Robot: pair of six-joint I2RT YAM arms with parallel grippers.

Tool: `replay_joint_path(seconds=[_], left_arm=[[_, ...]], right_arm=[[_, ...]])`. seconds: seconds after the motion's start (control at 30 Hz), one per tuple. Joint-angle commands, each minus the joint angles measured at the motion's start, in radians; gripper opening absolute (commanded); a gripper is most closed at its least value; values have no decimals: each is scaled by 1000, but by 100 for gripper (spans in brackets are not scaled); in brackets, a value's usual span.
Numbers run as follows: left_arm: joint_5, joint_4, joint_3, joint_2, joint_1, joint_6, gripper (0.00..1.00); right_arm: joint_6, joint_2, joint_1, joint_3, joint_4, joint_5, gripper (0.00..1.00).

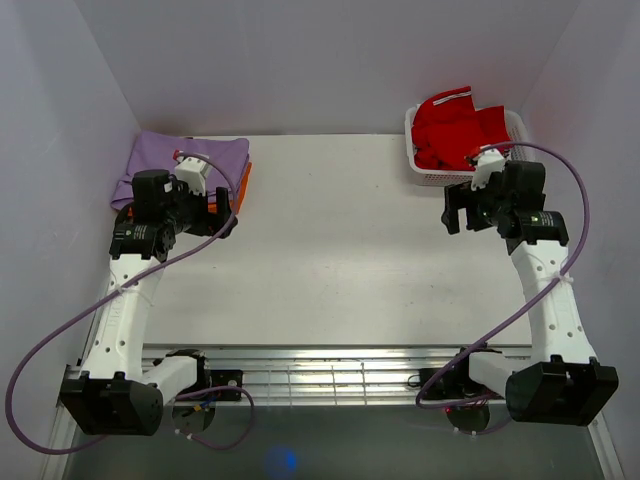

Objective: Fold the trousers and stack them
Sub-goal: Grab the trousers from the pile

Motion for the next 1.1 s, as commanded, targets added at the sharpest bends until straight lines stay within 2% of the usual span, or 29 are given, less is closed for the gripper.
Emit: replay_joint_path(seconds=[0.0,0.13,0.2,0.23,0.27,0.47,0.57,0.7,0.8,1.07], left_arm=[[-10,-4,47,5,0,-17,98],[54,-8,80,20,0,-29,98],[117,-14,89,31,0,-36,98],[141,-16,91,34,0,-38,98],[161,-17,91,37,0,-49,98],[192,-17,70,31,-1,-83,98],[174,-25,44,25,-1,-115,98],[154,-39,17,11,-1,-121,98],[152,-47,-4,-1,-1,-122,98],[162,-67,-25,-3,-1,-116,98]], right_arm=[[17,56,-1,130,91,44,90],[-7,256,-1,355,99,45,90],[-12,348,-1,536,76,39,90],[-13,445,-1,602,48,39,90],[-10,491,-1,729,36,39,90],[-4,824,0,1043,26,55,90],[-19,924,2,1087,78,74,90],[-58,966,2,979,178,95,90],[-61,1005,2,940,195,76,90],[-36,1127,0,972,195,84,90]])
